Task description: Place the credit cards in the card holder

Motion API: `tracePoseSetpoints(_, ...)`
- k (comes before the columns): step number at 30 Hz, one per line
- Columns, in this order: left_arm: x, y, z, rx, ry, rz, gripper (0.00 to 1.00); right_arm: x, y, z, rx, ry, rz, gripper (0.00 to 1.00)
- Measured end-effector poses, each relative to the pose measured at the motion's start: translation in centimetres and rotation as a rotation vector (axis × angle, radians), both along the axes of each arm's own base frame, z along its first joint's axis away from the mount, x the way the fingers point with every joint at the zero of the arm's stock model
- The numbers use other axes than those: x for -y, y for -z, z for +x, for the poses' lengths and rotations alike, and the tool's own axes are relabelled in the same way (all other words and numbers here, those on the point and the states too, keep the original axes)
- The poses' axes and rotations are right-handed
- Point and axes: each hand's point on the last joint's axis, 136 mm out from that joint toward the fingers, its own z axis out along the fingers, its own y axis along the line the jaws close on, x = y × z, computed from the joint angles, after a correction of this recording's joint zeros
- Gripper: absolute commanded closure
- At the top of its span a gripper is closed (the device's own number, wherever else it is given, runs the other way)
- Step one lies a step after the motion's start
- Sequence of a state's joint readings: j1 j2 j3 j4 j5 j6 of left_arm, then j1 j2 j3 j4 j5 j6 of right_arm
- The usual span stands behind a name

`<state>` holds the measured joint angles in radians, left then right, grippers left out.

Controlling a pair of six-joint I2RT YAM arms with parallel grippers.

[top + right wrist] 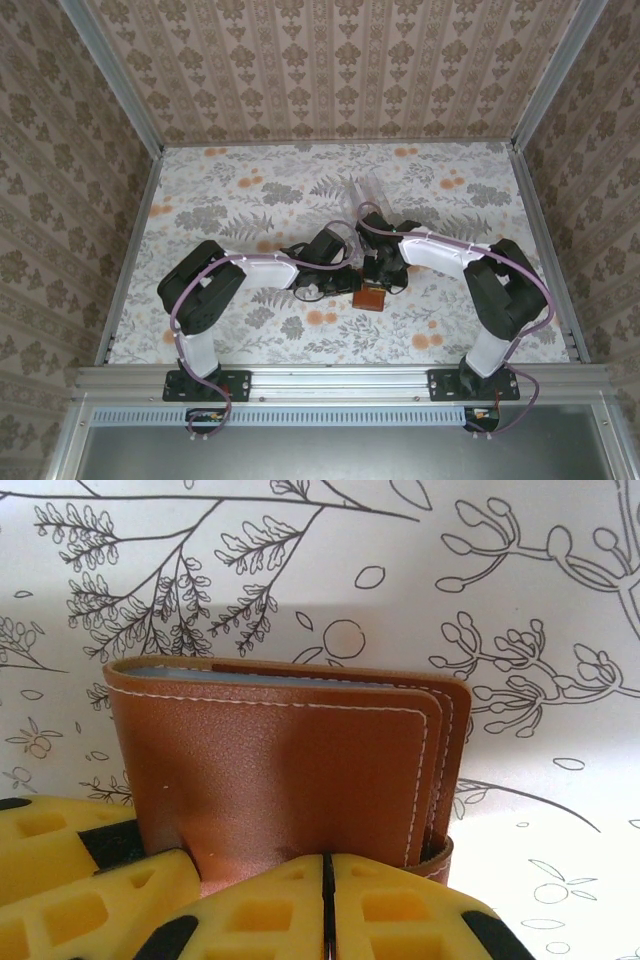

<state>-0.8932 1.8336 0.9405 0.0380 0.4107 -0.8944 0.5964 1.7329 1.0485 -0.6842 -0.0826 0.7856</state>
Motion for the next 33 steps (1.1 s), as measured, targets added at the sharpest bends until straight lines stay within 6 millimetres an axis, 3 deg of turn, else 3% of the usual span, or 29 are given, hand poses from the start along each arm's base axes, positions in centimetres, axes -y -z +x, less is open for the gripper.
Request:
tracePoseSetpoints(11, 0.0, 0.0, 0.1, 0.000, -0.002, -0.014, 0.76, 0.3, -1.2, 0.2, 0.047, 0.012, 0.035, 0.85)
tracePoseSetpoints(18, 0.0, 0.0, 0.1, 0.005, -0.002, -0.020, 0.76, 0.6, -2.9, 0.5, 0.089, 0.033, 0.097, 0.86)
tracePoseSetpoints(33, 0.0, 0.0, 0.1, 0.005, -0.001, -0.020, 0.76, -0.3, -1.8, 0.2, 0.069, 0.038, 0.153, 0.88)
